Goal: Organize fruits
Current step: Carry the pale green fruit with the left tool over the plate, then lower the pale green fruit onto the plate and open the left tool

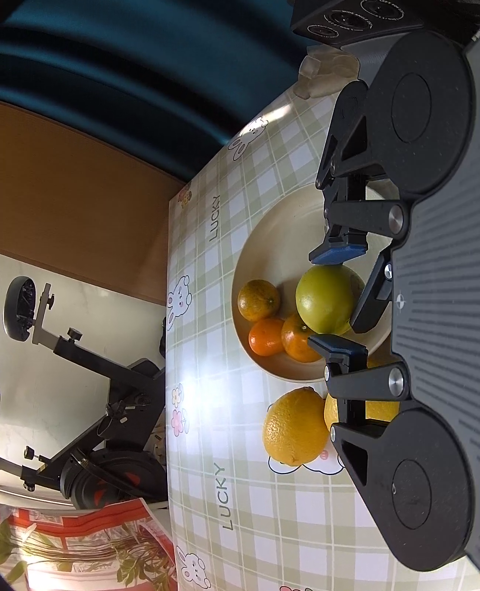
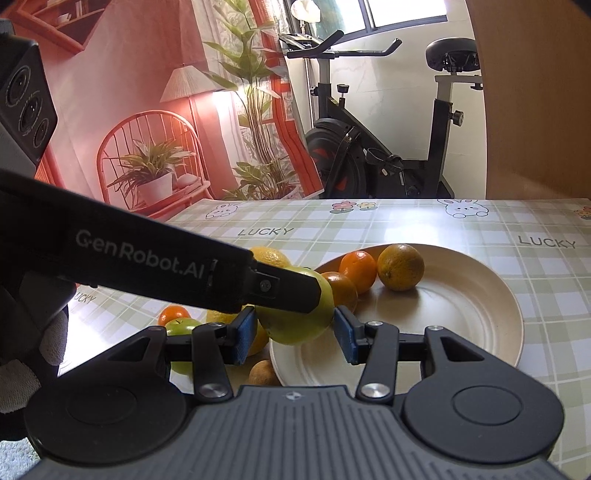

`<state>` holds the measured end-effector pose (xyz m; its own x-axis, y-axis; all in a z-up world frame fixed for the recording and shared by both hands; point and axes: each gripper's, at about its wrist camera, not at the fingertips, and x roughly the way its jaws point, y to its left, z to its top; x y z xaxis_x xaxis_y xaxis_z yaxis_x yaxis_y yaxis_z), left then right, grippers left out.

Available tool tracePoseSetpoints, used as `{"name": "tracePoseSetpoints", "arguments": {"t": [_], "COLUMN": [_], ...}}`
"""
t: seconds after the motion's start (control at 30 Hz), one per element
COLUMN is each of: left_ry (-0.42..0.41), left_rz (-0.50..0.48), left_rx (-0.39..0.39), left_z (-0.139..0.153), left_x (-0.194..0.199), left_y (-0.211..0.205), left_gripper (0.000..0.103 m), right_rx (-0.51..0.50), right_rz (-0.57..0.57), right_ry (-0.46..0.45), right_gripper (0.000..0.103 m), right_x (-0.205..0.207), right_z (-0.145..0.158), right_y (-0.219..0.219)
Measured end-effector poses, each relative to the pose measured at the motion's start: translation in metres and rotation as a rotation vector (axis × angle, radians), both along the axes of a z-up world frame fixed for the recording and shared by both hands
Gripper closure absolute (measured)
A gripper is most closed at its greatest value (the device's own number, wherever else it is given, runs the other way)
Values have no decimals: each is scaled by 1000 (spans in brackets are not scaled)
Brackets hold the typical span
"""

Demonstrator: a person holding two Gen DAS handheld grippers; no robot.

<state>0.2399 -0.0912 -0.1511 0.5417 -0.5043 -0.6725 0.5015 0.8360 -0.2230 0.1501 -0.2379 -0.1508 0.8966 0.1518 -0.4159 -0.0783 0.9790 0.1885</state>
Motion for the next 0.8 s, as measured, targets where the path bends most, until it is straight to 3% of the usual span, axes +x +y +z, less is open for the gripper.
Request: {"name": "tracePoseSetpoints", "arguments": {"t": [0.63,0.8], "left_ry": [101,84], "left_rz": [0,-9], "left_rx": [-16,36], "left_z": [-26,-29], "left_x": [43,54], "left_y": [-58,-78], "left_gripper": [59,60], "right_rx": [18,12], "right_rz": [-102,-130], "right_ry": [45,60], "right_gripper": [55,55], "right_x": [15,26], "right_z": [-13,-10], "right_y": [-54,-66]}}
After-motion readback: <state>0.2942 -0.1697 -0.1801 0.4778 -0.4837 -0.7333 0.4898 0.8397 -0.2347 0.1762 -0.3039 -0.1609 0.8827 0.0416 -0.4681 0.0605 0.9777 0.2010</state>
